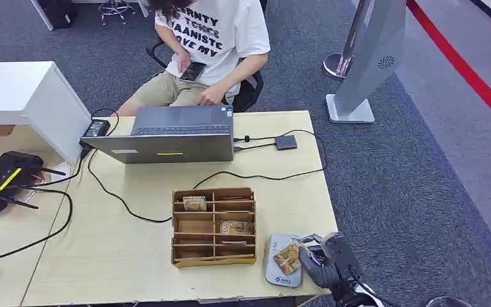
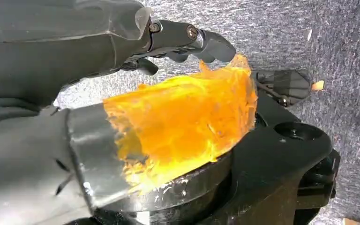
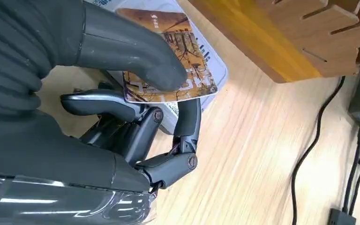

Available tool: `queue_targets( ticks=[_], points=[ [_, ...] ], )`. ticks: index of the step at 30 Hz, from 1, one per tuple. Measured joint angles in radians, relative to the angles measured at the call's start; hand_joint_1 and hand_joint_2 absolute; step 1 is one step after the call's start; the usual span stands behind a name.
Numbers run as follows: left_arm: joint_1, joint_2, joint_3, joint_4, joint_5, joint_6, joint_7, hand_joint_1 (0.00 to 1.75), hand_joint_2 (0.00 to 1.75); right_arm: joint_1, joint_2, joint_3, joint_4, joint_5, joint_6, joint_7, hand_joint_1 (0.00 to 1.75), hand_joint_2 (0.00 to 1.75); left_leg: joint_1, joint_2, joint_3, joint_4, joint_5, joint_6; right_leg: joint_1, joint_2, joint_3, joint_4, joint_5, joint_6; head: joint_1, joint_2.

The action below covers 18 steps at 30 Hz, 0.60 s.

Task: Pass the card to the sensor for recognition and then transmit it.

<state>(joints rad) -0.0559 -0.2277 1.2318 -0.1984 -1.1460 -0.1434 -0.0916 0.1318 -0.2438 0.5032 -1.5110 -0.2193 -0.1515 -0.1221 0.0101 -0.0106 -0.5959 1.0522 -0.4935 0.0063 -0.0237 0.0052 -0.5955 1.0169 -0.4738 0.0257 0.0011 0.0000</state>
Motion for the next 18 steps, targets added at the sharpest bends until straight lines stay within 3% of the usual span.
queue_targets(
  ticks=[7, 18],
  points=[
    [0.000, 0.003, 0.000, 0.002, 0.000, 0.001, 0.000, 0.00, 0.00, -0.001, -0.003, 0.006, 0.002, 0.003, -0.005, 0.000, 1.75, 1.75, 0.000, 0.000, 0.000, 0.000, 0.000, 0.000, 0.000, 0.000, 0.000, 0.000, 0.000, 0.000, 0.000, 0.000],
    [0.000, 0.003, 0.000, 0.002, -0.002, 0.006, 0.000, 0.00, 0.00, -0.001, -0.009, 0.021, 0.002, 0.084, -0.067, 0.014, 1.75, 1.75, 0.000, 0.000, 0.000, 0.000, 0.000, 0.000, 0.000, 0.000, 0.000, 0.000, 0.000, 0.000, 0.000, 0.000]
  ],
)
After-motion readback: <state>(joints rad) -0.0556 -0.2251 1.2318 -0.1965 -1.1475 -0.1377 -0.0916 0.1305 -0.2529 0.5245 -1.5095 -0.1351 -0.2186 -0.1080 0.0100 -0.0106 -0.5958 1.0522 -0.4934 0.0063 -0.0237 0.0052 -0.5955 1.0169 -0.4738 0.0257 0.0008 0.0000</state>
